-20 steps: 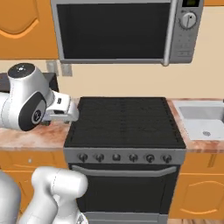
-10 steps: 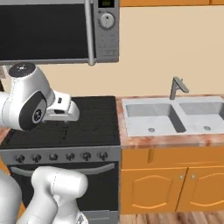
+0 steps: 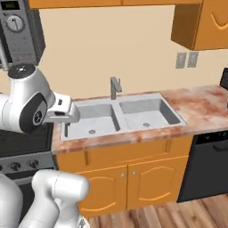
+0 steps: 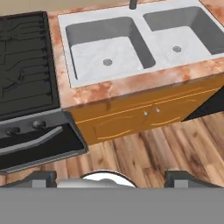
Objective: Navigate to the coffee machine.
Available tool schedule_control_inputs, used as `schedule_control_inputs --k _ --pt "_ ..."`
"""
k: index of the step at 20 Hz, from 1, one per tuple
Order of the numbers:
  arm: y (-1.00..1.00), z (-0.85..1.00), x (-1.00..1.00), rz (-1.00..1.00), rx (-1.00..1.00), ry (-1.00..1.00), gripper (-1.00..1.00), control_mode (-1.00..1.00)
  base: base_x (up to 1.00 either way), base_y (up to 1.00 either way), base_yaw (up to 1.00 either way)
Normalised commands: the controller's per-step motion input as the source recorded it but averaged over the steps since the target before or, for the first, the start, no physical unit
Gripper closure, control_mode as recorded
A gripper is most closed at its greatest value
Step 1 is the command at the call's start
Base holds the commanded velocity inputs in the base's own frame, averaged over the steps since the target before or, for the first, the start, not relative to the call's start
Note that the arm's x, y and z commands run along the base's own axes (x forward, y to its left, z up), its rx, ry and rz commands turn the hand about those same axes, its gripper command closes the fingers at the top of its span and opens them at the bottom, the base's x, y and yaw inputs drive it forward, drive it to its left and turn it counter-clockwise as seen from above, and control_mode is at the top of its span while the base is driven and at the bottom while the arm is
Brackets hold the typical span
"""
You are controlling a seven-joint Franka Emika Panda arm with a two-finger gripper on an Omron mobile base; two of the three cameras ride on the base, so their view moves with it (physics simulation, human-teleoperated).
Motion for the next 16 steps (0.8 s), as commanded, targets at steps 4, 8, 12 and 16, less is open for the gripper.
schedule_control_inputs --k 4,8,12,16 --pt "0.00 0.00 0.00 0.00 0.00 0.00 -1.00 1.00 0.09 -0.97 -0.69" --pt "0.00 0.00 0.00 0.00 0.00 0.00 -1.00 1.00 0.00 -0.86 -0.77" --pt "0.00 0.00 0.00 0.00 0.00 0.00 -1.00 1.00 0.14 -0.86 -0.71" --pt "0.00 0.00 0.00 0.00 0.00 0.00 -1.00 1.00 0.85 -0.77 -0.42"
